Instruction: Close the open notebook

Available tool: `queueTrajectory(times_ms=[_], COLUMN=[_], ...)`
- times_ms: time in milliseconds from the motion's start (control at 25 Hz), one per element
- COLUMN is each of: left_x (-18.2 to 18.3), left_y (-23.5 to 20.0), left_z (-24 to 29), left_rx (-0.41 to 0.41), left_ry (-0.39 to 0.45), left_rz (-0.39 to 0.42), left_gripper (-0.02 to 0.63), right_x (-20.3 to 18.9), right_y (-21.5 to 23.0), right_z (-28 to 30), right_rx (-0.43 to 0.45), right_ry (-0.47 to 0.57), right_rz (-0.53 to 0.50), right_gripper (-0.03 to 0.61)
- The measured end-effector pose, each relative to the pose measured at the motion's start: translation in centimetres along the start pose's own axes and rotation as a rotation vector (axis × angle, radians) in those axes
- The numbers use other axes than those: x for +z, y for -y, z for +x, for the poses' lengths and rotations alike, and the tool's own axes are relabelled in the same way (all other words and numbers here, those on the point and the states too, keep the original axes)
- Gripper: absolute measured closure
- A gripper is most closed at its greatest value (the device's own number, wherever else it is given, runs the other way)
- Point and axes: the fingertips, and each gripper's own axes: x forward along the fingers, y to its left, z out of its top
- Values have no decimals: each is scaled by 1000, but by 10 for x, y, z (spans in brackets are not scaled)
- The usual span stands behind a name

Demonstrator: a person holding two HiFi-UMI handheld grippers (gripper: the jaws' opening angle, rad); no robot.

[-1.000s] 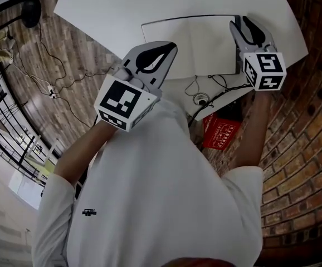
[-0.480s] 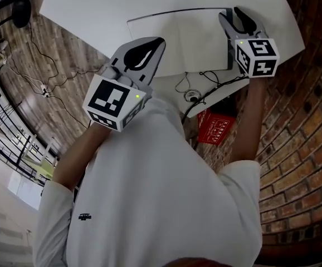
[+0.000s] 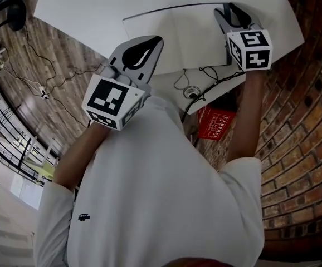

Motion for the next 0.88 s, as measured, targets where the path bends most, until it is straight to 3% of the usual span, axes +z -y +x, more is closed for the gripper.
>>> queueTrajectory(times_ms=[160, 880], left_x=[2, 3], left_y=[-6, -25], left_z=[-3, -25], left_rx=[11, 48], left_ry=[7, 31], left_rz=[-6, -16], left_gripper=[604, 604], right_x=[-2, 16], right_y=[-9, -20], right_z=[2, -18], right_rx=[21, -21], right_ry=[9, 10], right_rz=[64, 25], right_gripper=[467, 520])
